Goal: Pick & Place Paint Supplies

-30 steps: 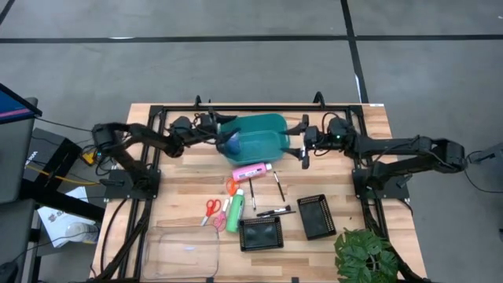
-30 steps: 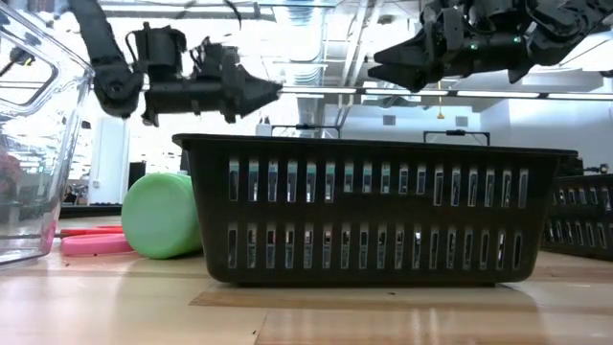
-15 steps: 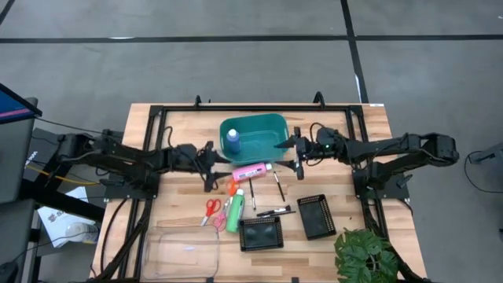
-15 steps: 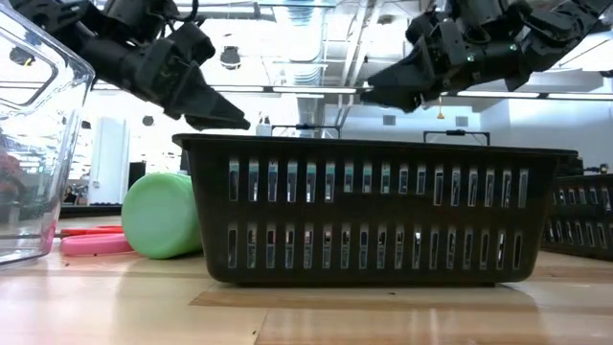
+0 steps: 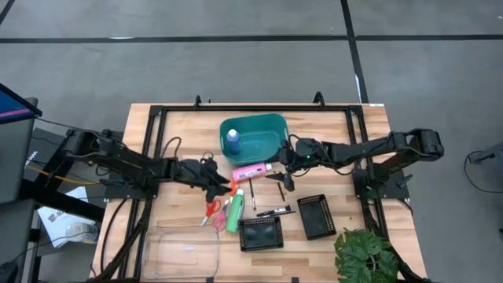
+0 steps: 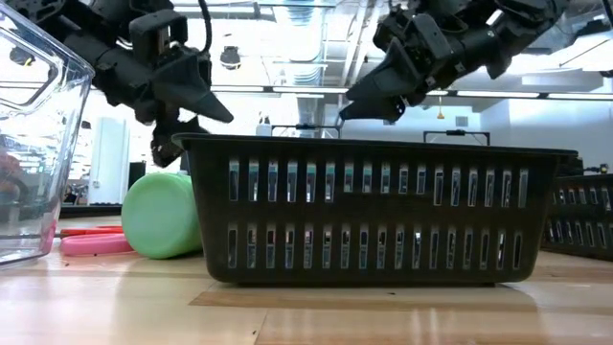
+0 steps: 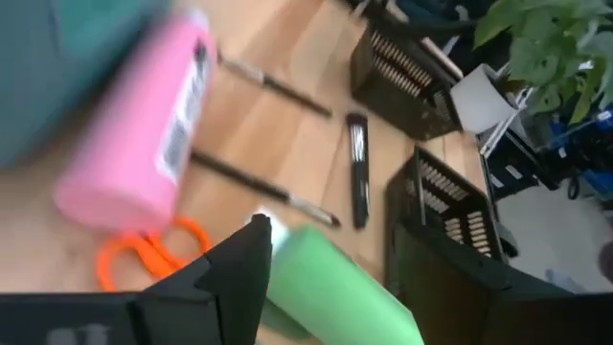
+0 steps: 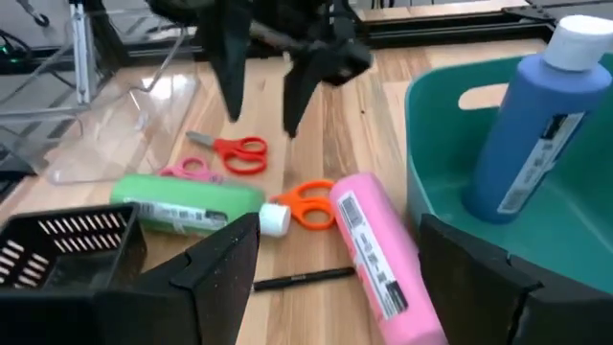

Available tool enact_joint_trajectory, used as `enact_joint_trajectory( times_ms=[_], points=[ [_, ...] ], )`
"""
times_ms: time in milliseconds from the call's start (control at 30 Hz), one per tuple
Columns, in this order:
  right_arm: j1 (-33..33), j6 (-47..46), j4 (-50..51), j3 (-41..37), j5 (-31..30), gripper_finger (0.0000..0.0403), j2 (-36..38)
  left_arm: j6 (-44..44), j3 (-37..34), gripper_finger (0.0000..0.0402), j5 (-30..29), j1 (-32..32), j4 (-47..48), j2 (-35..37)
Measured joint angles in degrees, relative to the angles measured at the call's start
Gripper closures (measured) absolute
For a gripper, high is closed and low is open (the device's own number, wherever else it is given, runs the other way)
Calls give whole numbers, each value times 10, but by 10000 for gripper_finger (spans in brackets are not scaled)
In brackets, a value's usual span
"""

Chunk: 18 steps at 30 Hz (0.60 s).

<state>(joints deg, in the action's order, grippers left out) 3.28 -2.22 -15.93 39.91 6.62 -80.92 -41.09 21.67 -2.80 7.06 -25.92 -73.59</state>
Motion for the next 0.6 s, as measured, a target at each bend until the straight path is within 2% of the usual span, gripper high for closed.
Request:
enact_joint_trajectory(
  times_ms=[167, 333, 600],
  points=[
    [-15, 0, 56, 1, -36, 138, 22, -65, 2, 154, 19, 33, -40, -43],
    [-29, -2, 123, 1, -50, 138, 50, -104, 54, 117, 39, 57, -25, -83],
    [-72, -4, 217, 1, -138, 138, 88, -103, 182, 110, 58, 54, 224, -114]
  ],
)
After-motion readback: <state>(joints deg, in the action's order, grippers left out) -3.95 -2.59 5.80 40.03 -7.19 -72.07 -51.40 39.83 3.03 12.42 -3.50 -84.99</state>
